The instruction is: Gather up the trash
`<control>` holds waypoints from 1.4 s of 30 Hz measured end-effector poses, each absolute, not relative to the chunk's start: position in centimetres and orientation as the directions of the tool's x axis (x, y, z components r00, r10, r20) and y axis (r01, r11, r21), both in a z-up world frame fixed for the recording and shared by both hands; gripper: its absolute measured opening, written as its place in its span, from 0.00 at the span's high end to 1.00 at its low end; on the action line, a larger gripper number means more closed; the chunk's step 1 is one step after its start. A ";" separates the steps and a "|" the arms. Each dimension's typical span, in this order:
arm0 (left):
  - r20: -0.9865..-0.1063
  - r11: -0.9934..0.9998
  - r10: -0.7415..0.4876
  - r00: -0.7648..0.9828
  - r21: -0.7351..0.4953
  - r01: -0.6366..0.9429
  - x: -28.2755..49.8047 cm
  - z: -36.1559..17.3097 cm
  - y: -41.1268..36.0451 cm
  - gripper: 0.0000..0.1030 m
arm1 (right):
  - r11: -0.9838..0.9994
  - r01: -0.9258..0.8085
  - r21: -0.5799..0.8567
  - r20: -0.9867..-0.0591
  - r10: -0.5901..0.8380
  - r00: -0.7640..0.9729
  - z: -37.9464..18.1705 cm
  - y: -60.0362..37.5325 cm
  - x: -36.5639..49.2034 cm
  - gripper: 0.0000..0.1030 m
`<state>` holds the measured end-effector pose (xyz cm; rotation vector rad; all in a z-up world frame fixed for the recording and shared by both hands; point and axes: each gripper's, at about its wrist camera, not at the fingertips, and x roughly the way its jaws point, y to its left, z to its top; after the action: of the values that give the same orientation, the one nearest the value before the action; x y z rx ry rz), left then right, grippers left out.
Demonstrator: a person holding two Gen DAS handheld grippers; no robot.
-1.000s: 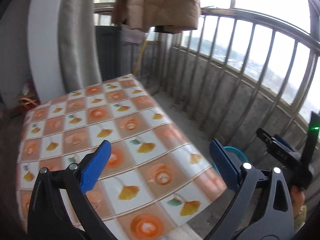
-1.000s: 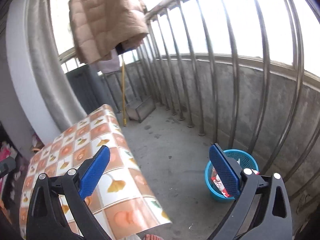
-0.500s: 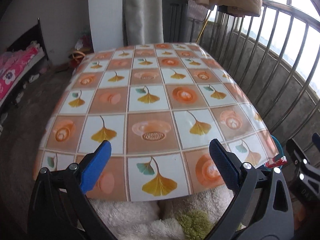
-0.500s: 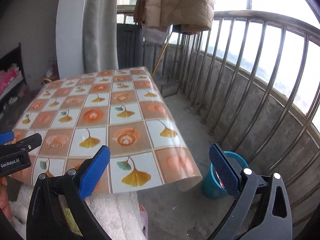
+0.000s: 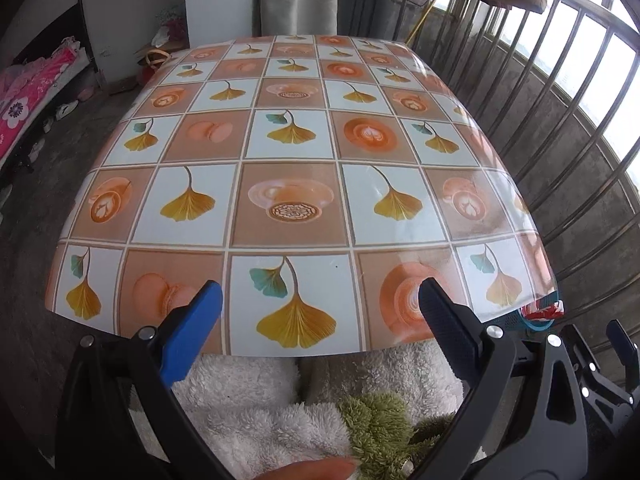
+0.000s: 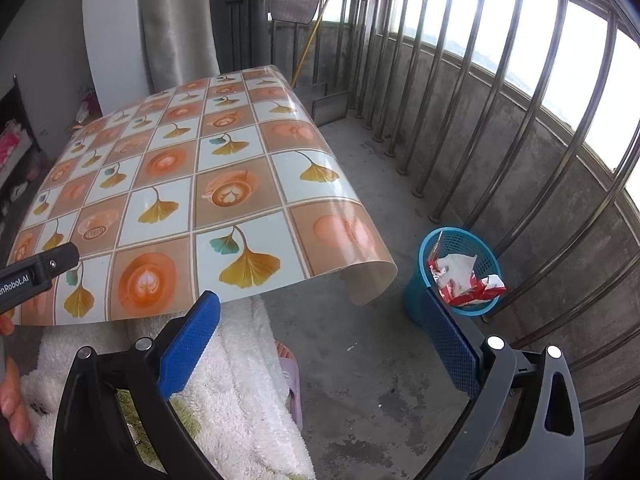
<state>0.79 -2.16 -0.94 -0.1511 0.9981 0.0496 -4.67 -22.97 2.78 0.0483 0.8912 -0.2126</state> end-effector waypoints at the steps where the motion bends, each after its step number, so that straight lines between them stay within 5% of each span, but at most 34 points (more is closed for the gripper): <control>1: -0.843 0.989 -0.029 0.537 -0.101 -0.104 0.8 -1.0 -2.4 0.09 | 0.975 0.214 -0.052 -0.775 -0.174 0.607 2.8 -23.3 -4.7 0.06; 42: -0.829 0.997 0.023 0.558 -0.019 -0.070 1.3 0.3 -4.6 0.09 | 0.968 0.247 -0.054 -0.779 -0.196 0.596 2.8 -25.0 -4.5 0.06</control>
<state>1.26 -4.57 0.34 -0.0517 0.9770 0.0551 -4.49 -24.97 2.75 0.0612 0.8964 -0.2572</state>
